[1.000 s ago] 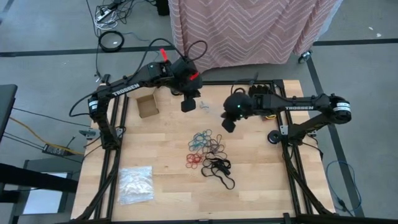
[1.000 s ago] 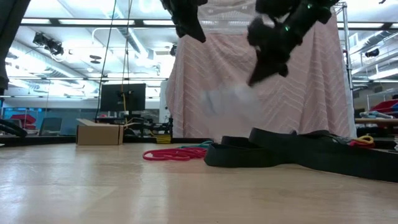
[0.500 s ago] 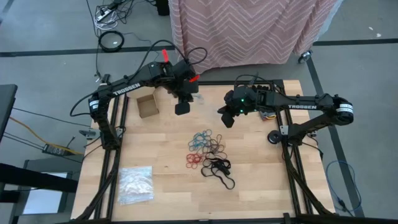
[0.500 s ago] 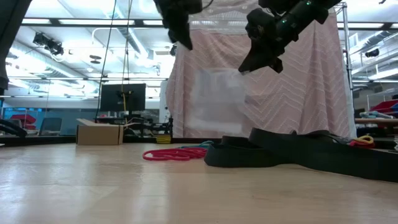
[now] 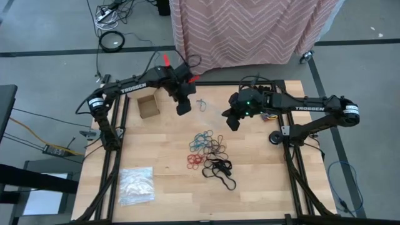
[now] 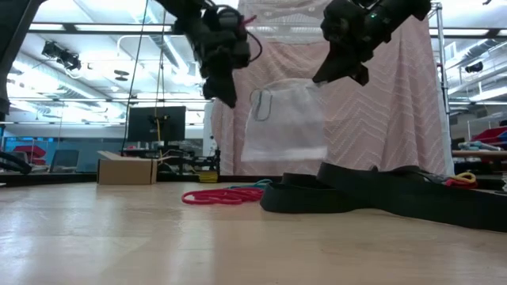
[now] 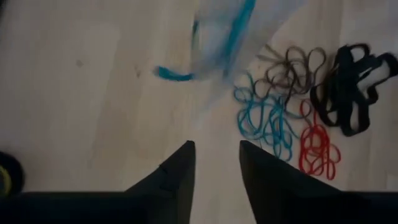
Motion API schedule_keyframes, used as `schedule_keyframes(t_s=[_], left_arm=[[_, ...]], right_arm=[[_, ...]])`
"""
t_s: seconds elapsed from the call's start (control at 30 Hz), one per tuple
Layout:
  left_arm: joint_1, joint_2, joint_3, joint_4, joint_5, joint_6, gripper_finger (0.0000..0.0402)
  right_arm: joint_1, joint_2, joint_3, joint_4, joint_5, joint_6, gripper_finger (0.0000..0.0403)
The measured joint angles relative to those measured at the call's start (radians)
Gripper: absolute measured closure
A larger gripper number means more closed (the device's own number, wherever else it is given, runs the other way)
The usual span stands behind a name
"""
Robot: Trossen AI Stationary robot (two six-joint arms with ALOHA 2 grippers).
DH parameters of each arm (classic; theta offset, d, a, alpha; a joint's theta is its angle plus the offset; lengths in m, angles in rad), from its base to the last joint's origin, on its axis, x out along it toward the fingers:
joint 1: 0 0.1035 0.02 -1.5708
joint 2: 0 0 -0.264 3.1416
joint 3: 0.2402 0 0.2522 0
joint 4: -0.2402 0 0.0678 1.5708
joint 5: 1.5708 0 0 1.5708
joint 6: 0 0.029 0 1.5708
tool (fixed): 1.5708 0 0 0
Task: Sort rubber bands
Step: Put the blue rubber band into the transparent zip bag
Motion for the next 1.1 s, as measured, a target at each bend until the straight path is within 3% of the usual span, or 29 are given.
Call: schedule_keyframes(t_s=[0.2,0.53,0.77,0.93,1.1], left_arm=[[0.0,-0.002,-0.026,0.123,0.029,-0.034,0.022],[0.034,-0.054,-0.026,0.22,-0.033,-0.022,0.022],[0.046,-0.072,-0.026,0.279,0.203,-0.017,0.022],[0.045,-0.073,-0.026,0.264,0.258,-0.014,0.0228],[0.047,-0.085,-0.026,0.207,0.258,0.015,0.0264]], right_arm=[[0.003,-0.029,0.0,0.007,-0.014,0.0,0.0403],[0.038,-0.099,0.0,-0.009,-0.056,-0.001,0.0403],[0.041,-0.124,0.0,-0.039,-0.058,-0.001,0.0403],[0.041,-0.124,0.0,-0.041,-0.059,-0.001,0.0403],[0.041,-0.124,0.0,-0.045,-0.06,-0.001,0.0403]])
